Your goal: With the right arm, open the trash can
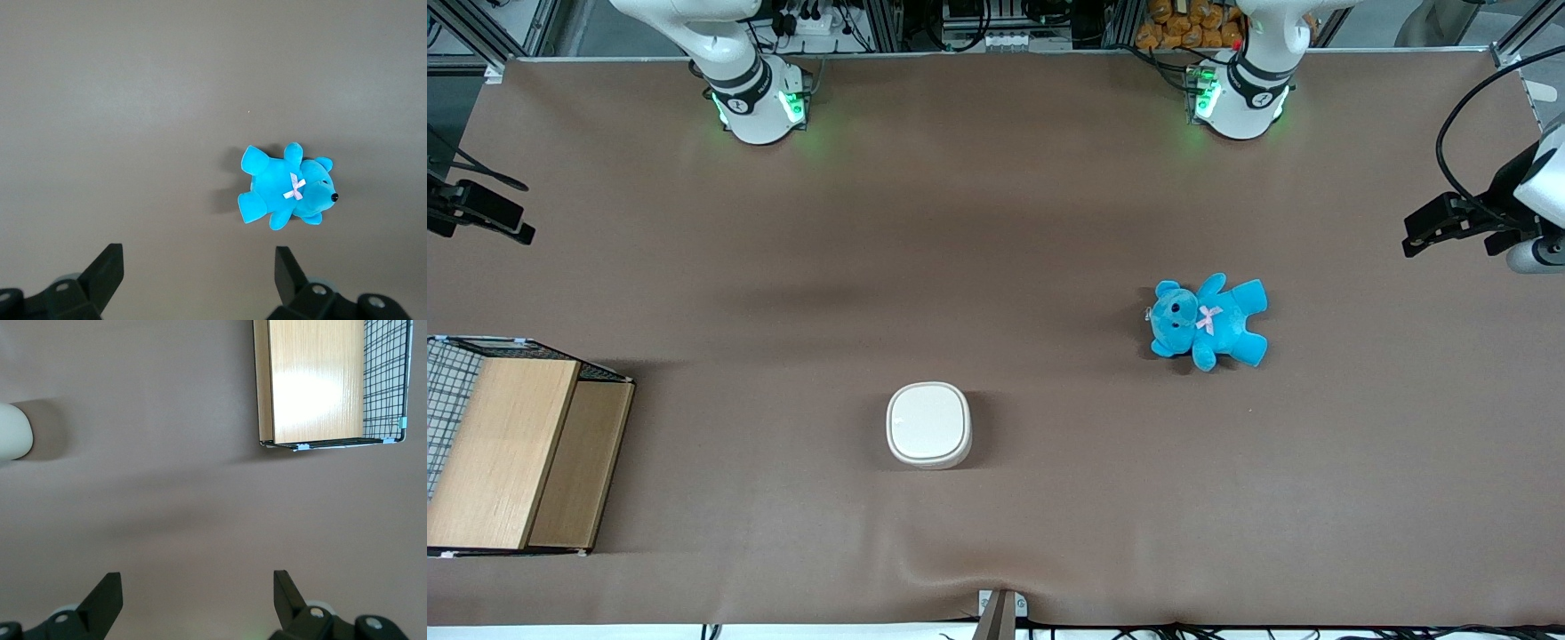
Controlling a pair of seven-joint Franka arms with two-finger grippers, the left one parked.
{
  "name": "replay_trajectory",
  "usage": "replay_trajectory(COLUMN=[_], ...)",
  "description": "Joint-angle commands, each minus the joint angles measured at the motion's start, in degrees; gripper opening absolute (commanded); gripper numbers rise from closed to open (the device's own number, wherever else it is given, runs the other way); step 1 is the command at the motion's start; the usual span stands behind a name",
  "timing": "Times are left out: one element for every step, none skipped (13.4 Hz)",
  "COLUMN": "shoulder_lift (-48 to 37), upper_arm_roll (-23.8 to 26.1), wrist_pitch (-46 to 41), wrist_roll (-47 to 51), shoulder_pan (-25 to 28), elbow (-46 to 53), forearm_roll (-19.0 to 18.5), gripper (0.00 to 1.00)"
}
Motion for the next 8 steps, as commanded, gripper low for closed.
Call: replay_trajectory(shoulder_lift=[0.1,0.1,0.2,0.3,0.3,0.6,0.7,0.7], upper_arm_roll=[-0.2,-0.2,-0.2,-0.2,-0.2,-0.2,-0.2,-0.2], wrist_pitch=[0.0,0.0,0.0,0.0,0.0,0.2,0.1,0.1], wrist_roll=[-0.1,0.1,-0.1,-0.1,-0.1,-0.1,0.1,0.3], shoulder_pan=[0.1,0.1,0.2,0.2,0.1,0.2,0.3,0.4], elbow=[0.4,0.5,0.6,0.6,0.6,0.6,0.5,0.5], forearm_roll=[-0.4,-0.5,-0.6,-0.6,-0.5,-0.5,-0.5,-0.5], gripper=[1.00,1.00,1.00,1.00,1.00,1.00,1.00,1.00])
